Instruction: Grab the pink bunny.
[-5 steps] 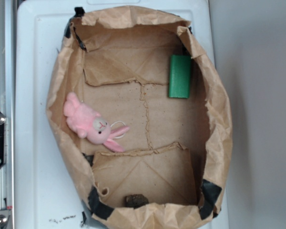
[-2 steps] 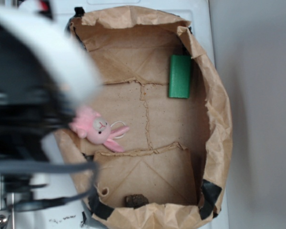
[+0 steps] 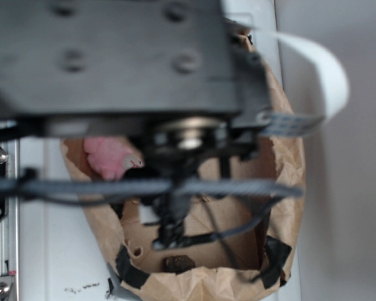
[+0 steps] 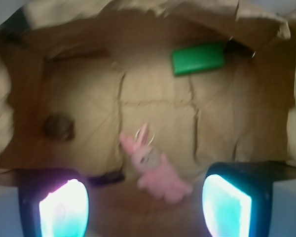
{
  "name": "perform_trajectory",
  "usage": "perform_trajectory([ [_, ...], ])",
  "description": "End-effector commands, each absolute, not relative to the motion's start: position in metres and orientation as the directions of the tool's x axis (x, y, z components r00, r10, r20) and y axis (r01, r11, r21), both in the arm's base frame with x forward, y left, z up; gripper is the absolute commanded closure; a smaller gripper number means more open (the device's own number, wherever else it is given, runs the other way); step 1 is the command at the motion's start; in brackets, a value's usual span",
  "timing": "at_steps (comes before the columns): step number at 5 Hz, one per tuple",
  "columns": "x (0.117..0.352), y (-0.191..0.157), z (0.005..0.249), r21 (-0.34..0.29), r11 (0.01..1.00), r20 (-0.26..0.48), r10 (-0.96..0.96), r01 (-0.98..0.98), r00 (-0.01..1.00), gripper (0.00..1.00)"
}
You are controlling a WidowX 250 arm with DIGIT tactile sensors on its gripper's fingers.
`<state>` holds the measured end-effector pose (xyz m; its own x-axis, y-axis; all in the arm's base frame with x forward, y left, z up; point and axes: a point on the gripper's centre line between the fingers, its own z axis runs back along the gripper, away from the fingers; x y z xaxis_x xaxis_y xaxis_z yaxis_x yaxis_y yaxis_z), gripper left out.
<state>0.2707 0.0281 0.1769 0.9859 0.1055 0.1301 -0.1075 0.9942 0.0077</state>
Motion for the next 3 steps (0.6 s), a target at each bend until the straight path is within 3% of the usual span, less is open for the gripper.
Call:
perform_trajectory([
  [1, 0.25, 0.037, 0.176, -0.003, 0.994, 0.216, 0.106, -0.108, 0.971, 0.0],
  [3, 0.231, 0.031, 0.165, 0.027, 0.995, 0.222, 0.085, -0.094, 0.971, 0.0],
])
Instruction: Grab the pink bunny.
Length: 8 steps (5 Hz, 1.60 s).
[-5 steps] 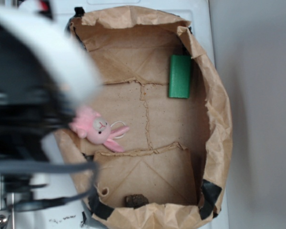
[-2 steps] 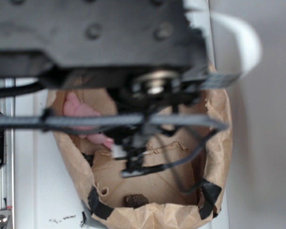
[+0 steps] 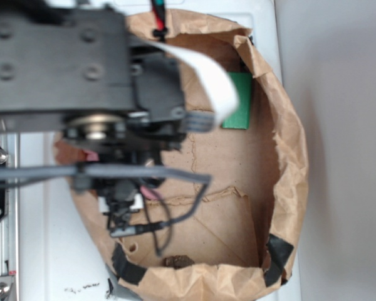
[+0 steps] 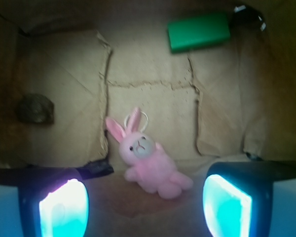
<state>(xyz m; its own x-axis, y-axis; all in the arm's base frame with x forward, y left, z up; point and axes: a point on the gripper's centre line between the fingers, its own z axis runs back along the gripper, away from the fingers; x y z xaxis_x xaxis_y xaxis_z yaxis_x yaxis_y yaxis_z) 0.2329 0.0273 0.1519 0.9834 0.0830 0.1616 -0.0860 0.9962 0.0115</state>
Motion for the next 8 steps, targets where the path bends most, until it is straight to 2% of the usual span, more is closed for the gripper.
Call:
perform_trajectory([
  [1, 0.228, 0.03, 0.16, 0.06, 0.992, 0.212, 0.096, -0.111, 0.973, 0.0],
  [4, 0.228, 0.03, 0.16, 0.06, 0.992, 0.212, 0.096, -0.111, 0.973, 0.0],
  [6, 0.248, 0.034, 0.147, 0.062, 0.991, 0.257, -0.127, 0.115, 0.958, 0.0],
  [8, 0.263, 0.051, 0.129, 0.075, 0.99, 0.198, -0.13, 0.117, 0.972, 0.0],
])
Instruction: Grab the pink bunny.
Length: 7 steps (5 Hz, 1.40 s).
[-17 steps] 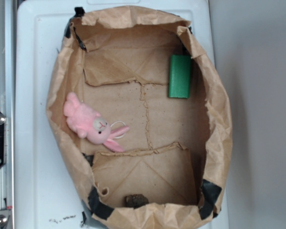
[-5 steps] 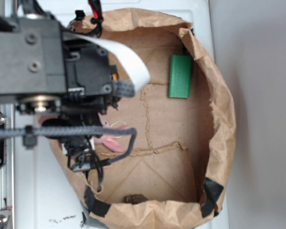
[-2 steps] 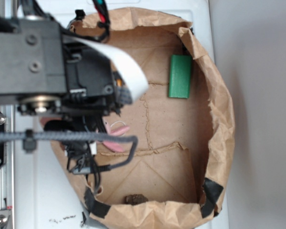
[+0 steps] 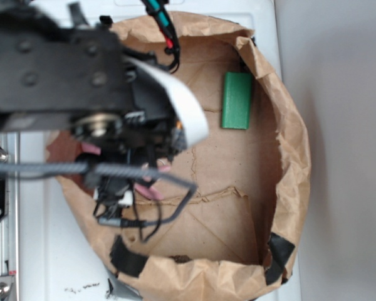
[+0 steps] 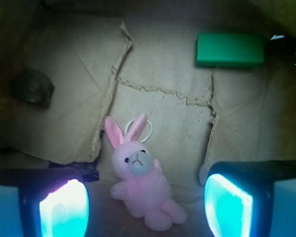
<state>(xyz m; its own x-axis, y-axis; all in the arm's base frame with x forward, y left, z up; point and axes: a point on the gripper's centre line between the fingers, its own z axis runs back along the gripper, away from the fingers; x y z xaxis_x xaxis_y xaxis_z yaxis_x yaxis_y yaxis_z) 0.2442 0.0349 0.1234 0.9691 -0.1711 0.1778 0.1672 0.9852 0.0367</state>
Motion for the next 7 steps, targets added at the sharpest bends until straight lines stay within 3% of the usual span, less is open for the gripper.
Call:
perform_trajectory([
  [1, 0.265, 0.054, 0.123, 0.098, 0.99, 0.196, -0.121, 0.103, 0.973, 0.0],
  [4, 0.261, 0.035, 0.097, 0.079, 0.976, 0.212, -0.217, 0.205, 0.953, 0.0],
  [5, 0.267, 0.037, 0.091, 0.044, 0.969, 0.197, -0.247, 0.243, 0.949, 0.0],
  [7, 0.269, 0.056, 0.126, -0.048, 0.979, 0.234, -0.183, 0.2, 0.955, 0.0],
])
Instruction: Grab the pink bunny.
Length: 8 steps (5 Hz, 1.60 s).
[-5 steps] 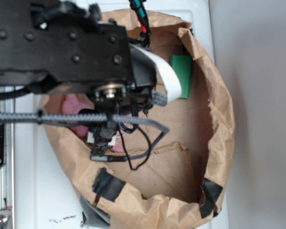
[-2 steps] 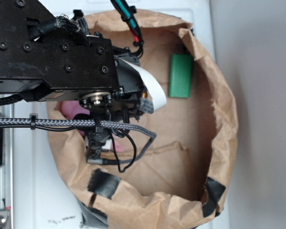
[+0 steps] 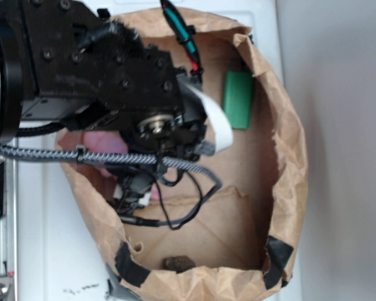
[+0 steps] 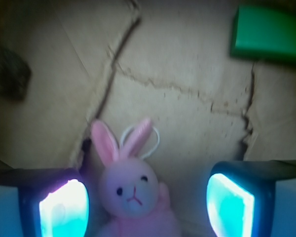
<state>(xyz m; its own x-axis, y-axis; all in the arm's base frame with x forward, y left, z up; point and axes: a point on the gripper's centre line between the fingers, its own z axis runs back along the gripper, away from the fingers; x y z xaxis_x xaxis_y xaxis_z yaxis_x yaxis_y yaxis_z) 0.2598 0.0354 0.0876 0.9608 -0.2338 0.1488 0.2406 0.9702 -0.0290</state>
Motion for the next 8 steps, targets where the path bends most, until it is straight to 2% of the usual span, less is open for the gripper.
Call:
perform_trajectory([
  [1, 0.271, 0.056, 0.117, -0.024, 0.976, 0.239, -0.204, 0.216, 0.949, 0.0],
  [2, 0.267, 0.05, 0.107, 0.024, 0.969, 0.249, -0.243, 0.244, 0.938, 0.0],
  [3, 0.266, 0.043, 0.101, 0.045, 0.962, 0.255, -0.271, 0.269, 0.928, 0.0],
  [4, 0.267, 0.034, 0.09, 0.038, 0.96, 0.239, -0.279, 0.278, 0.93, 0.0],
  [6, 0.261, 0.015, 0.089, -0.006, 0.944, 0.224, -0.32, 0.33, 0.92, 0.0],
  [8, 0.26, 0.001, 0.08, -0.002, 0.941, 0.224, -0.329, 0.338, 0.917, 0.0],
])
